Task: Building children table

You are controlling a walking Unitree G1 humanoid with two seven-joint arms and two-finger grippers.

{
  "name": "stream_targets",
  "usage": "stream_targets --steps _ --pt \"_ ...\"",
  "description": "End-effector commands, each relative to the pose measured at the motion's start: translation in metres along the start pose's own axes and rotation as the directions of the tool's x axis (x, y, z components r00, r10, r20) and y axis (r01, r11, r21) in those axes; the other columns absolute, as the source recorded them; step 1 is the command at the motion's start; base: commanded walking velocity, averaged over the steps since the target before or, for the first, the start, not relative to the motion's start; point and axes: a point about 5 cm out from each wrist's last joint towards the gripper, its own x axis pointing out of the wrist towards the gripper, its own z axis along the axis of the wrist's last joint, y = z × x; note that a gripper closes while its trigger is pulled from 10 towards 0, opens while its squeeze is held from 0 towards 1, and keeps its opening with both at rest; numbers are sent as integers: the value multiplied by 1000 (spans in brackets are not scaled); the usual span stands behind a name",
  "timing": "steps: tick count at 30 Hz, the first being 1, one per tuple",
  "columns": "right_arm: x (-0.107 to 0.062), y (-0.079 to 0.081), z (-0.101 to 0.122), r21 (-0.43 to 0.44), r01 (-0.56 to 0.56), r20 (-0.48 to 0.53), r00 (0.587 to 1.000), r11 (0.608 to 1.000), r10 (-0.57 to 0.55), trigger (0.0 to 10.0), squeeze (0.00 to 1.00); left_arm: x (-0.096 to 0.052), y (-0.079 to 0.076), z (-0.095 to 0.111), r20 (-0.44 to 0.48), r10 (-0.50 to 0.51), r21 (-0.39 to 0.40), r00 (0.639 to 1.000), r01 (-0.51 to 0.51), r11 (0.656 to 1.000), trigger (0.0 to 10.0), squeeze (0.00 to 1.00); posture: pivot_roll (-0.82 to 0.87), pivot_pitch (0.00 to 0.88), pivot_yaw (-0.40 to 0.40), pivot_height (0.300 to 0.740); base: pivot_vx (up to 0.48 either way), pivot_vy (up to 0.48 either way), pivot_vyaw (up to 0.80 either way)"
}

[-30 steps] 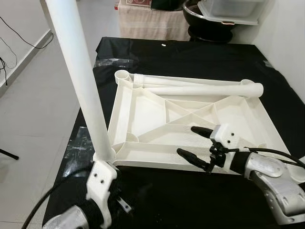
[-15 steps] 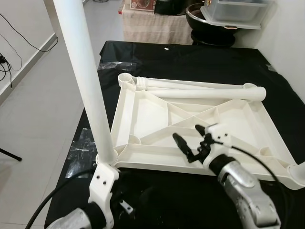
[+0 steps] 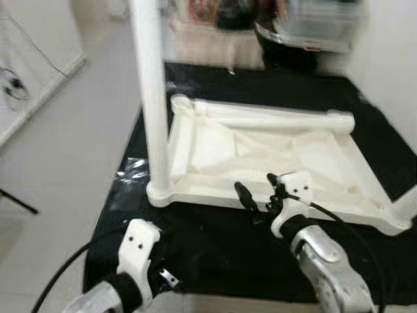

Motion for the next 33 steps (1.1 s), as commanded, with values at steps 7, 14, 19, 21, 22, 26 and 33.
stream_targets --steps 7,14,19,21,22,26,33 --pt "-1 0 -9 -31 35 -70 997 999 -37 10000 0 5 14 -4 62 187 -6 980 -187 982 10000 0 14 104 -62 740 0 0 0" --pt "-1 4 -10 -33 11 -70 997 999 -14 10000 0 -1 32 -12 66 341 -9 938 -341 940 10000 0 18 94 -67 740 0 0 0" --pt "-2 5 -13 -39 -26 -77 997 999 23 10000 0 7 35 -17 62 352 -47 934 -350 936 10000 0 30 79 -85 740 0 384 0" --pt "-1 5 -13 -35 -29 -80 996 999 26 10000 0 10 36 -16 67 351 -42 934 -348 936 10000 0 32 76 -85 740 0 480 0" --pt "-1 5 -13 -35 -29 -80 996 999 26 10000 0 10 36 -16 67 351 -42 934 -348 936 10000 0 32 76 -85 740 0 480 0" --pt "0 6 -14 -31 -38 -83 996 999 35 10000 0 18 40 -13 89 363 -32 927 -362 932 10000 0 36 69 -87 740 0 480 0" --pt "3 9 -15 5 -47 -69 996 999 48 10000 0 19 46 -13 96 379 -13 921 -379 925 10000 0 50 64 -75 740 0 480 0"
